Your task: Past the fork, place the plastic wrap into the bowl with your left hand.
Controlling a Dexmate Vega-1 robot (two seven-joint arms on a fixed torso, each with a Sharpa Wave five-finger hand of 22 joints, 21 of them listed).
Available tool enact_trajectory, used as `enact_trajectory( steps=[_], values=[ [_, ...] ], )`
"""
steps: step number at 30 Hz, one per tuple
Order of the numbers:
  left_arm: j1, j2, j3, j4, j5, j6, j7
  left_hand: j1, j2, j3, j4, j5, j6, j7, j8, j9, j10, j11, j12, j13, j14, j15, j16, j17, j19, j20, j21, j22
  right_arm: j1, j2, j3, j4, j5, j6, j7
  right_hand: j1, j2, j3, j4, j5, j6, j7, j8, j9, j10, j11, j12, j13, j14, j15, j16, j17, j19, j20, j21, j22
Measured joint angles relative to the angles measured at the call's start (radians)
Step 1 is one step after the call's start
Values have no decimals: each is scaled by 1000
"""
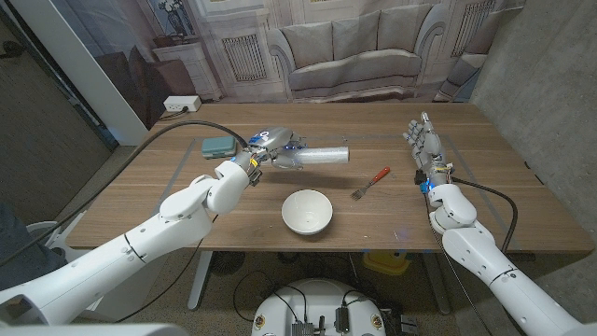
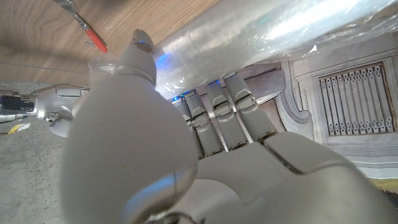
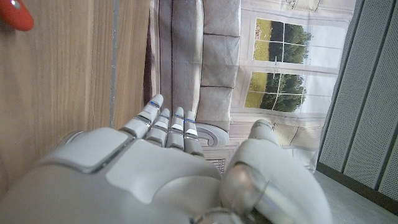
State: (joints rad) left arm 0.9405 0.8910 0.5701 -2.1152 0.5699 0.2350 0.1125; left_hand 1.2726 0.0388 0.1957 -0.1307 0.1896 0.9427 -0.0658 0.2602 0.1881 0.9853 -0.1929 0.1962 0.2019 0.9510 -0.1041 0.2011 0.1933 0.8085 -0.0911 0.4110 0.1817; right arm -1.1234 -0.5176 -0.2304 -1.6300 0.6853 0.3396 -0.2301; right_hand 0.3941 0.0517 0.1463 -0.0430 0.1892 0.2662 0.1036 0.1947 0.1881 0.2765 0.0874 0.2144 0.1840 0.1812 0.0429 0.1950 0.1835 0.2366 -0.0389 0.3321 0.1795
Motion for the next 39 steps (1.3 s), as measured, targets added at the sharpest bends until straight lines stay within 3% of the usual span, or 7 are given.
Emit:
enact_trajectory(
  steps=[11, 17, 20, 39],
  values=[
    [38, 58, -61, -26, -23, -89, -10, -1, 1, 0, 0, 0, 4, -4, -3, 0, 0, 0, -3, 1, 2, 2, 0, 5, 0, 0, 0, 0, -27, 4, 4, -36, -24, -1, -39, 0, 0, 0, 0, 0, 0, 0, 0, 0, 0, 0, 0, 0, 0, 0, 0, 0, 0, 0, -7, 0],
    [45, 65, -68, -30, -31, -131, -16, -1, 1, 0, 0, 0, 4, -4, -3, 0, 2, -2, -4, 1, 2, 2, 0, 5, 0, 0, 0, 2, -36, 8, 5, -49, -27, -1, -43, 0, 0, 0, 0, 0, 0, 0, 0, 0, 0, 0, 0, 0, 0, 0, 0, 0, 2, -2, -11, 0],
    [78, 97, -107, -52, -34, -144, -19, -1, 1, 0, 0, 0, 4, -4, -3, 0, 2, -2, -4, 1, 2, 2, 0, 5, 0, 0, 0, 2, -38, 9, 5, -53, -40, 1, -58, 0, 0, 0, 0, 0, 0, 0, 0, 0, 0, 0, 0, 0, 0, 0, 0, 0, 4, -4, -11, 0],
    [161, 152, -194, -107, -45, -229, -43, -1, 1, 0, 0, -3, 4, -4, -3, 0, 4, -4, -5, 0, 4, 4, 3, 4, 0, 0, 0, 2, -39, 16, 0, -65, -52, -2, -67, 4, 4, -3, -3, 0, 0, 0, 0, 0, 0, 0, 0, 0, 0, 0, 0, 0, 4, -4, -11, 0]
  ],
)
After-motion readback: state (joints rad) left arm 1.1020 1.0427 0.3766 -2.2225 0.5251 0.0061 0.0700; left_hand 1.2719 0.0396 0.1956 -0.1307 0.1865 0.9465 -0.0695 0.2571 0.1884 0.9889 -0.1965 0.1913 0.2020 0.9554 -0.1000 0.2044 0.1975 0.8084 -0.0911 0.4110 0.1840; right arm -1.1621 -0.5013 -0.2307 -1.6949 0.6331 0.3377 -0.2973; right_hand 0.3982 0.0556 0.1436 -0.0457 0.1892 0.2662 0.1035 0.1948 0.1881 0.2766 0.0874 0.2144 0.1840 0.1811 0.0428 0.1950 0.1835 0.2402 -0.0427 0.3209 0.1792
